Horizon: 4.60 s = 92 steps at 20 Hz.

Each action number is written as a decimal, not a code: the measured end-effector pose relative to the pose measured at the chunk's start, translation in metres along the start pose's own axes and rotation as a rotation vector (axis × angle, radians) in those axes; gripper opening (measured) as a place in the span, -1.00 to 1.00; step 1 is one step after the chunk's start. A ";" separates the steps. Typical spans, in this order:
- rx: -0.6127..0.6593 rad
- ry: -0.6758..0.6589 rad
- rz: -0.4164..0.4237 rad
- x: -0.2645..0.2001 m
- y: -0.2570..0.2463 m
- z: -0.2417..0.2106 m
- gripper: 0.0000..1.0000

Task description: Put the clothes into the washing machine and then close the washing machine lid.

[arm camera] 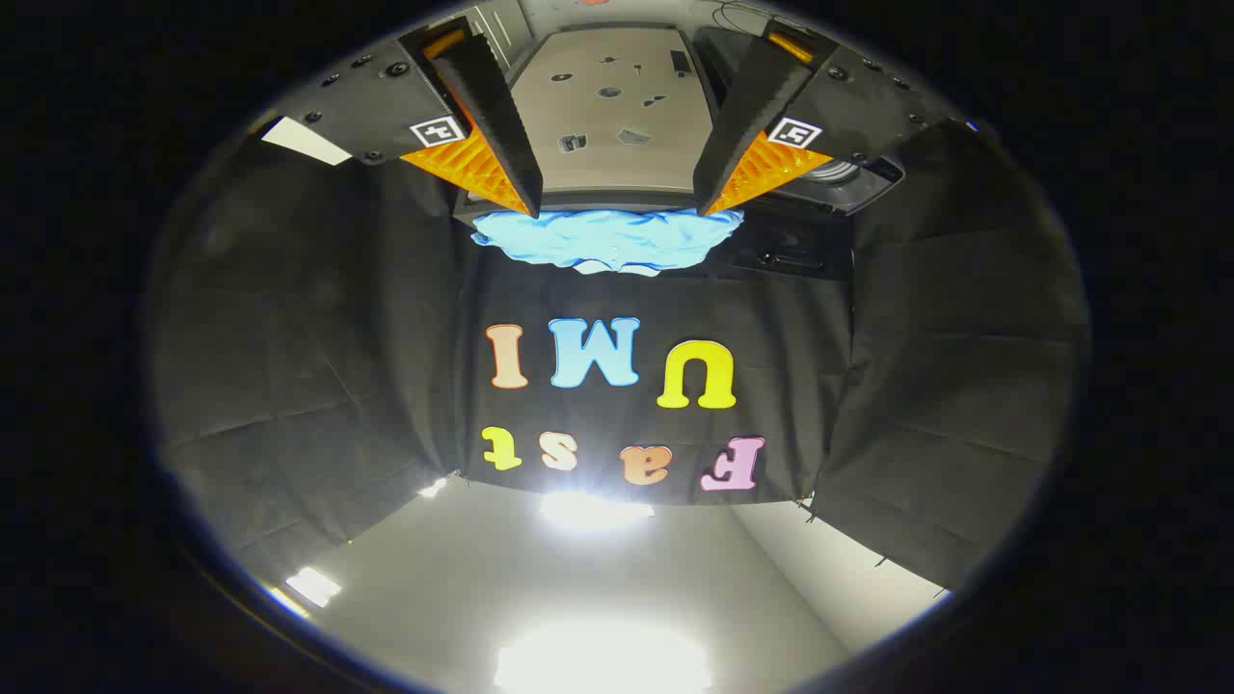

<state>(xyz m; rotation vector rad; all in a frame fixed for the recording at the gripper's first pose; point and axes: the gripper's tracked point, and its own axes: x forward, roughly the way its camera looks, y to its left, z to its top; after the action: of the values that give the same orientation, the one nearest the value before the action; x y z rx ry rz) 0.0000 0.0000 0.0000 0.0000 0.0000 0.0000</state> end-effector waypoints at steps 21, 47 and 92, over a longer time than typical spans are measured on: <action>-0.010 -0.033 -0.091 -0.001 0.016 0.019 0.96; 0.037 0.029 -0.025 0.209 0.020 0.059 0.95; 0.096 0.724 0.165 0.375 0.015 -0.094 -0.19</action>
<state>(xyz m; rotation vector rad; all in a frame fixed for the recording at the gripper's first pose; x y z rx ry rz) 0.3748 0.0149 -0.0943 0.0959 0.7242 0.1653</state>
